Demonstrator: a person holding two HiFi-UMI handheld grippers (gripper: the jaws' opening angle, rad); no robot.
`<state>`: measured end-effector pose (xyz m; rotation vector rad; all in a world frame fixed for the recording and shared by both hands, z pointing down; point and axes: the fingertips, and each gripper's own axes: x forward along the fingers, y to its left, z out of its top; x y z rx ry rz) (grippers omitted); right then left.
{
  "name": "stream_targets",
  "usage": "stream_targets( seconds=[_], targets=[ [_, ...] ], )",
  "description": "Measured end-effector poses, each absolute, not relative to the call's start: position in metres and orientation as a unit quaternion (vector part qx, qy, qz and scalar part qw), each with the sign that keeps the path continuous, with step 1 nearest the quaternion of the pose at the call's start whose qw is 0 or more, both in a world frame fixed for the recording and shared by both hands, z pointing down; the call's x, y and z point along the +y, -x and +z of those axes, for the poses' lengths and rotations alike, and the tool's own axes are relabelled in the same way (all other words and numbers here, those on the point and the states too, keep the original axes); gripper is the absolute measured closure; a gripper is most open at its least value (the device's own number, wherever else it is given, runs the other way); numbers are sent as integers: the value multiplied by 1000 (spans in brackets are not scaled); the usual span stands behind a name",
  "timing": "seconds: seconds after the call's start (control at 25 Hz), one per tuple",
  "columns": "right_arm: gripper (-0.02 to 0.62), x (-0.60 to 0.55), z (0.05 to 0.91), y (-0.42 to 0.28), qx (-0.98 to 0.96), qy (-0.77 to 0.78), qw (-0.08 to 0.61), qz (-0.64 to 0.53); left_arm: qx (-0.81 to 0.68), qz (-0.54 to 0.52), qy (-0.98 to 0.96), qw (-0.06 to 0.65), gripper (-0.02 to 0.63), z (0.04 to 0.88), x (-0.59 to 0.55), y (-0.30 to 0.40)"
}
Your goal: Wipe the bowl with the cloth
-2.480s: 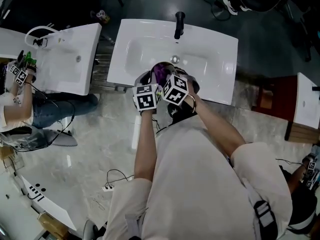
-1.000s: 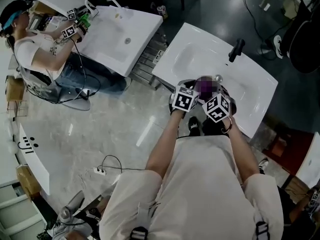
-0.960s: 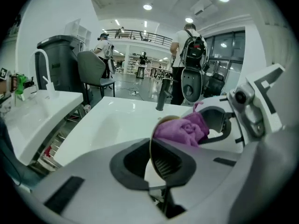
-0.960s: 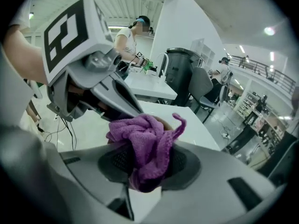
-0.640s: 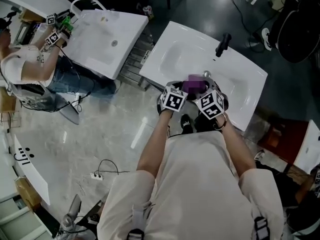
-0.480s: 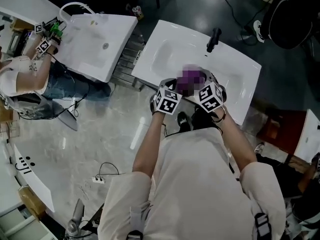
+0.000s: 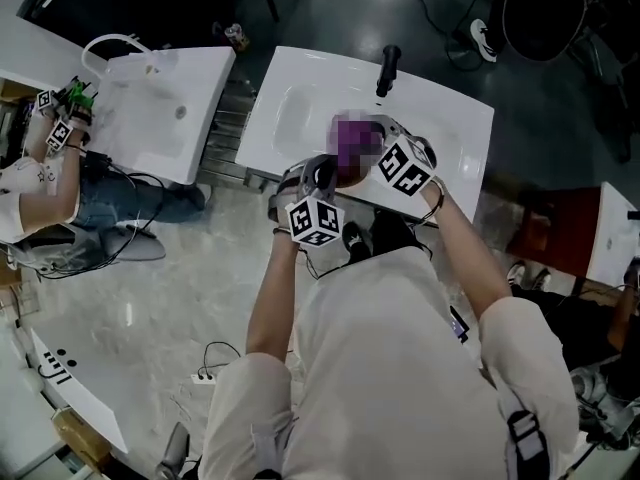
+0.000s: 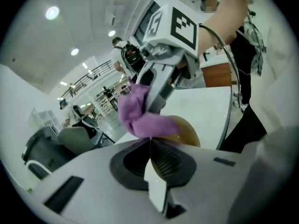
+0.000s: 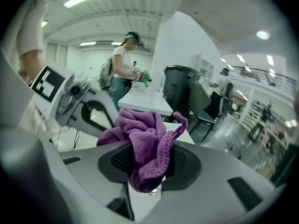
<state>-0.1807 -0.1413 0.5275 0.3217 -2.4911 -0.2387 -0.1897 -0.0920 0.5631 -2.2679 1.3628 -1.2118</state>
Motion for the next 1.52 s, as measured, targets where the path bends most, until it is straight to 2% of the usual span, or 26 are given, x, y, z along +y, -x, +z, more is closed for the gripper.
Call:
stream_targets(
  seconds=[0.12,0.28,0.4,0.56,0.96,1.2,1.52],
  targets=[
    [468,-116,544,188,-918,-37,348,-185,433,-442,765,180,589,559,-88,184],
    [468,-111,554,187,-903,3,368,-220,402,-459,759,225,589,562,-81,184],
    [468,-114,559,187,-901,7,373,-222,395,-461,757,242,589,562,-82,186],
    [469,-109,574,187,-905,7,379,-195,403,-454,762,226,589,568,-71,190],
    [471,-124,576,166,-905,-18,385,-177,484,-330,804,103,589,542,-94,214],
    [471,-123,572,159,-909,-33,377,-174,538,-218,813,-36,583,544,-107,231],
    [471,-130,561,151,-930,-60,344,-117,550,-105,812,-167,583,554,-116,237]
  ],
)
